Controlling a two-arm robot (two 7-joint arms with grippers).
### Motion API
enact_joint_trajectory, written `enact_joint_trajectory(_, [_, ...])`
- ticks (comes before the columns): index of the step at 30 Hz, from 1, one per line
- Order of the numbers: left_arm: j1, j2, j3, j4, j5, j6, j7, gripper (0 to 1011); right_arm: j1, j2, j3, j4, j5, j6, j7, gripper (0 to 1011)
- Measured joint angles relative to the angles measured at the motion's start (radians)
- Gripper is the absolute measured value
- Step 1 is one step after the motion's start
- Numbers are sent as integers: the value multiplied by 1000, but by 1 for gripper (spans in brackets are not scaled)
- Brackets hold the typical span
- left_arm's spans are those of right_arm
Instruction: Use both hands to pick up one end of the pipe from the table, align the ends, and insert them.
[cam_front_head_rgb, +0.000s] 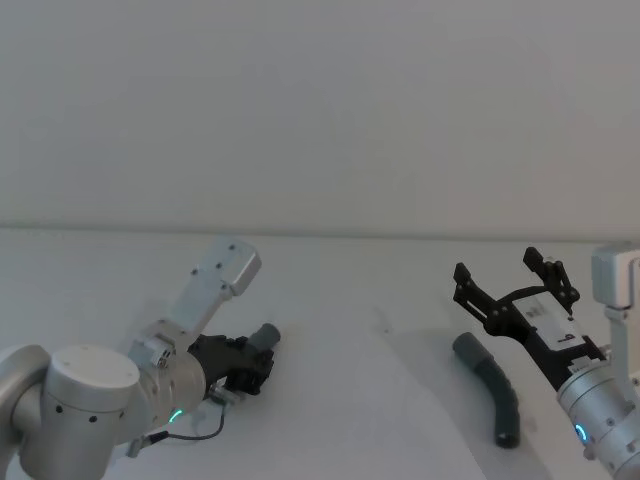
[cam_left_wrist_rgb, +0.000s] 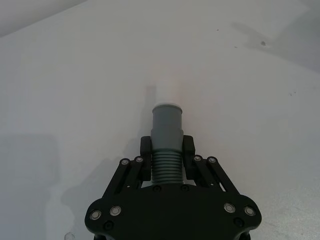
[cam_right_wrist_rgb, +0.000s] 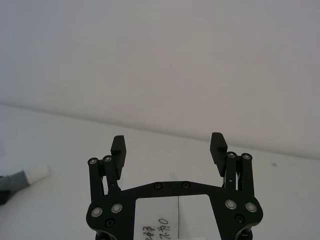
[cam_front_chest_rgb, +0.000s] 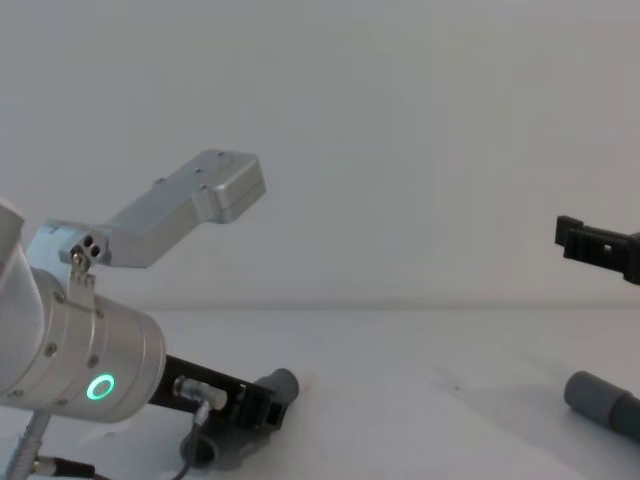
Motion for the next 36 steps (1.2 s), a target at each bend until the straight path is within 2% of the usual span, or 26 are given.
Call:
enact_joint_trajectory(3, [0,0,0,0,0,0,0,351,-4,9,0,-17,-1,44,2,1001])
enact_joint_trajectory(5, [0,0,0,0,0,0,0,351,-5,11,0,-21,-1,51,2,1001])
enact_joint_trajectory(6, [0,0,0,0,0,0,0,351,-8,16,0,-34,-1,87,2,1001])
enact_joint_trajectory(7, [0,0,0,0,0,0,0,351,-8,16,0,-34,-1,87,2,1001])
enact_joint_trajectory(11, [0,0,0,0,0,0,0,351,-13,25,2,-57,0,153,1,1001])
enact_joint_trajectory(20, [0,0,0,0,0,0,0,351,-25,51,6,-133,2,354,-13,1001])
enact_joint_trajectory(27, [0,0,0,0,0,0,0,351,-34,72,7,-183,2,476,-17,1001])
enact_joint_trajectory(32, [0,0,0,0,0,0,0,351,-41,86,8,-212,2,543,-13,1001])
enact_joint_trajectory(36, [0,0,0,0,0,0,0,351,-45,94,9,-225,2,572,-9,1001])
